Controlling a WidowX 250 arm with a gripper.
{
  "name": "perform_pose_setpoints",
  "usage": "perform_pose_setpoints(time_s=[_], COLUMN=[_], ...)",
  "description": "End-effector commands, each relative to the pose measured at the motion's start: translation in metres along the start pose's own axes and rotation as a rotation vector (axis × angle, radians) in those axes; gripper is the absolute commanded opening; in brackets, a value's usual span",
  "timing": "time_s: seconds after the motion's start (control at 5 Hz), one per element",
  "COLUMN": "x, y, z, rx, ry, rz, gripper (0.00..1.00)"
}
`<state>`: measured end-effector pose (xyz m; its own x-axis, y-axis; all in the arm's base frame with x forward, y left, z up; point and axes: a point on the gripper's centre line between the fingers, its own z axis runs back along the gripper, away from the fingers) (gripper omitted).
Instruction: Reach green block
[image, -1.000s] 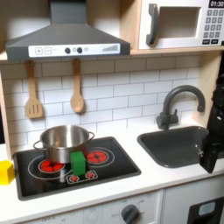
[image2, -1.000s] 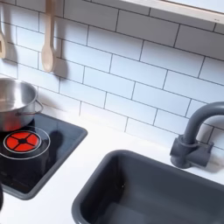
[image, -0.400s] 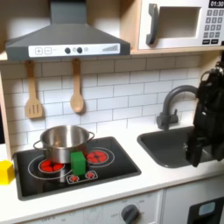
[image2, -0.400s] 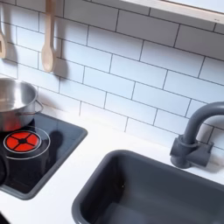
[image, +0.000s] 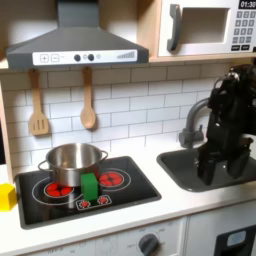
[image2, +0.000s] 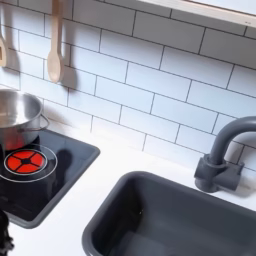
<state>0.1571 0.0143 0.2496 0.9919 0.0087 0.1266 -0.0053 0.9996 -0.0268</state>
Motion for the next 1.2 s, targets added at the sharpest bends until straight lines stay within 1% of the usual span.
perform_pose_setpoints(time_s=[0.0,0.2,0.4,0.6,0.8,1.0], x=[0.01,0.014,0.019,0.021,0.02,0.022], y=[0.018,0.025,0.037,0.046,0.053,0.061], z=[-0.002,-0.002,-0.003,-0.002,-0.004,-0.004], rx=[0.001,0.004,0.005,0.008,0.011,0.012], ry=[-0.008,-0.015,-0.018,-0.034,-0.031,-0.04], rz=[-0.029,-0.035,-0.026,-0.016,-0.022,-0.023], gripper=[1.0,1.0,1.0,1.0,1.0,1.0])
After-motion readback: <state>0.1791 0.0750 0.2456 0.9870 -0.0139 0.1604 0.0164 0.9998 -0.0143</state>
